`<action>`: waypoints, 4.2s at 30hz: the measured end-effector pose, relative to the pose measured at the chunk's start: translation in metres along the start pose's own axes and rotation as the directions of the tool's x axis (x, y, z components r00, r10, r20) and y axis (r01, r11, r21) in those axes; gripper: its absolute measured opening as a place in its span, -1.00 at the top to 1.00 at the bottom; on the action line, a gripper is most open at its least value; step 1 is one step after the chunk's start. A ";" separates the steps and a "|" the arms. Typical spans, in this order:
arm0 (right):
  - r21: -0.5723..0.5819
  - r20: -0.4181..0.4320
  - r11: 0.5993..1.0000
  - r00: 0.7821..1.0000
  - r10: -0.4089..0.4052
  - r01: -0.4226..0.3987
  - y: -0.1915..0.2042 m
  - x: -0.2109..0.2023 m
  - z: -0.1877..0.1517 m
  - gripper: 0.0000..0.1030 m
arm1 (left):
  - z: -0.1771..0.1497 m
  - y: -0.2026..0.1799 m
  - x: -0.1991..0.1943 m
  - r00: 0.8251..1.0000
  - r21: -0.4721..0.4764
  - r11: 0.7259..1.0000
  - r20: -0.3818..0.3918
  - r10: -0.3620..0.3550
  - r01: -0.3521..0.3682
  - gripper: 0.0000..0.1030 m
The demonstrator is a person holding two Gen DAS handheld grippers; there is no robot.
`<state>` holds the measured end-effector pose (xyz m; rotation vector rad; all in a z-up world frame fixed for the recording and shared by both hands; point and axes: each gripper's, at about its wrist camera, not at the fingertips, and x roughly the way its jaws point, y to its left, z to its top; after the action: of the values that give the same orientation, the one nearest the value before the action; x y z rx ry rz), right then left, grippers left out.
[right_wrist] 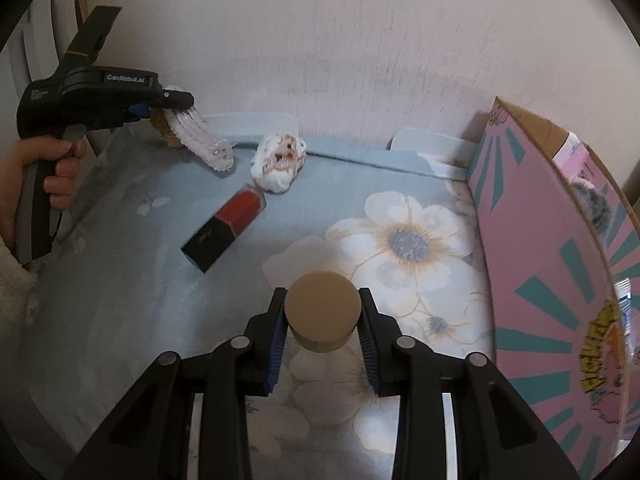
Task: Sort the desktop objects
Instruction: 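Grasp the brown-bristled brush with left gripper while right gripper grasps the round beige lid, then carry brush and beige lid into the cardboard box and release both, then withdraw both tools from the cardboard box back over the tray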
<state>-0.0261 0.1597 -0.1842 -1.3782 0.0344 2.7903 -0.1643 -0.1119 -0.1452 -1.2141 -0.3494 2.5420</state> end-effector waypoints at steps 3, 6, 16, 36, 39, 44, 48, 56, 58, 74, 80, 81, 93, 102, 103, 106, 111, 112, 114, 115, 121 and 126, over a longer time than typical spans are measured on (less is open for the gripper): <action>0.017 0.013 1.000 1.000 0.009 -0.009 -0.005 -0.014 0.010 0.40 | 0.005 -0.013 -0.016 1.000 0.000 1.000 0.005 -0.001 0.001 0.44; 0.013 0.009 1.000 1.000 0.023 -0.023 -0.009 -0.033 0.023 0.40 | 0.009 -0.028 -0.034 1.000 0.002 1.000 0.007 -0.006 0.006 0.44; 0.013 0.008 0.999 0.999 0.052 -0.052 -0.035 -0.086 0.046 0.40 | 0.024 -0.102 -0.089 0.997 0.060 0.996 0.039 -0.073 0.071 0.44; 0.186 0.089 0.975 0.986 -0.143 0.125 -0.132 -0.157 0.024 0.40 | 0.037 -0.280 -0.061 0.946 0.258 0.911 -0.041 -0.322 0.321 0.44; 0.214 0.073 0.966 0.984 -0.161 0.143 -0.146 -0.158 0.015 0.40 | 0.033 -0.303 -0.049 0.932 0.266 0.894 -0.079 -0.353 0.361 0.44; 0.262 0.047 0.954 0.985 -0.166 0.148 -0.171 -0.154 0.004 0.40 | 0.024 -0.346 -0.020 0.910 0.278 0.866 -0.150 -0.388 0.415 0.44; 0.281 0.031 0.950 0.989 -0.146 0.132 -0.184 -0.144 -0.004 0.40 | 0.017 -0.369 0.004 0.893 0.276 0.852 -0.208 -0.398 0.444 0.44; 0.296 0.001 0.950 0.995 -0.101 0.096 -0.200 -0.118 -0.009 0.40 | -0.007 -0.406 0.054 0.887 0.318 0.839 -0.294 -0.356 0.442 0.44; 0.290 -0.001 0.953 0.996 -0.094 0.090 -0.202 -0.115 -0.006 0.40 | -0.011 -0.405 0.062 0.890 0.315 0.847 -0.309 -0.336 0.429 0.44; 0.276 -0.036 0.956 0.995 -0.095 0.101 -0.199 -0.100 0.001 -0.45 | -0.014 -0.405 0.067 0.949 0.443 0.856 -0.279 -0.149 0.265 -0.58; 0.289 -0.023 0.949 0.992 -0.126 0.128 -0.194 -0.111 -0.001 -0.45 | -0.006 -0.396 0.045 0.966 0.458 0.859 -0.216 -0.140 0.227 -0.99; 0.287 -0.019 0.949 0.991 -0.133 0.133 -0.192 -0.113 -0.001 -0.45 | -0.005 -0.394 0.041 0.967 0.458 0.861 -0.212 -0.139 0.224 -0.99; 0.239 0.053 0.962 0.988 -0.147 0.130 -0.165 -0.139 0.022 -0.45 | 0.006 -0.322 -0.030 0.982 0.408 0.895 -0.135 -0.135 0.179 -0.99; 0.188 0.099 0.980 0.992 -0.077 0.058 -0.129 -0.140 0.045 -0.45 | 0.009 -0.252 -0.073 0.994 0.345 0.933 -0.071 -0.083 0.102 -0.99; 0.174 0.102 0.984 0.992 -0.068 0.049 -0.123 -0.139 0.049 -0.45 | 0.009 -0.241 -0.078 0.995 0.329 0.940 -0.064 -0.076 0.093 -0.99; 0.139 0.109 0.990 0.993 -0.049 0.033 -0.110 -0.136 0.056 -0.45 | 0.007 -0.219 -0.087 0.997 0.305 0.950 -0.048 -0.056 0.068 -0.99; 0.072 0.122 0.997 0.992 -0.018 0.009 -0.090 -0.131 0.072 -0.45 | 0.001 -0.180 -0.109 0.999 0.262 0.964 -0.009 -0.039 0.040 -0.99; 0.060 0.130 0.998 0.992 -0.007 -0.001 -0.086 -0.130 0.076 -0.45 | 0.000 -0.175 -0.112 0.999 0.256 0.966 -0.003 -0.038 0.037 -0.99; 0.039 0.133 0.999 0.991 0.012 -0.018 -0.081 -0.128 0.083 -0.45 | -0.006 -0.163 -0.119 1.000 0.252 0.967 0.008 -0.030 0.027 -0.99; 0.027 0.133 0.999 0.991 0.022 -0.026 -0.079 -0.126 0.086 -0.45 | -0.010 -0.158 -0.123 1.000 0.253 0.967 0.016 -0.021 0.016 -0.99; -0.052 0.103 0.995 0.990 0.095 -0.090 -0.059 -0.110 0.108 -0.45 | -0.045 -0.122 -0.133 1.000 0.232 0.973 0.013 0.004 -0.007 -0.99; -0.082 0.032 0.982 0.984 0.174 -0.171 -0.043 -0.075 0.121 -0.45 | -0.077 -0.108 -0.121 0.999 0.210 0.978 -0.036 -0.006 0.013 -0.96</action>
<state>-0.0746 0.2052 -0.0511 -1.4007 0.0453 2.9900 -0.0139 -0.0497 -0.0695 -1.1715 -0.0748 2.4724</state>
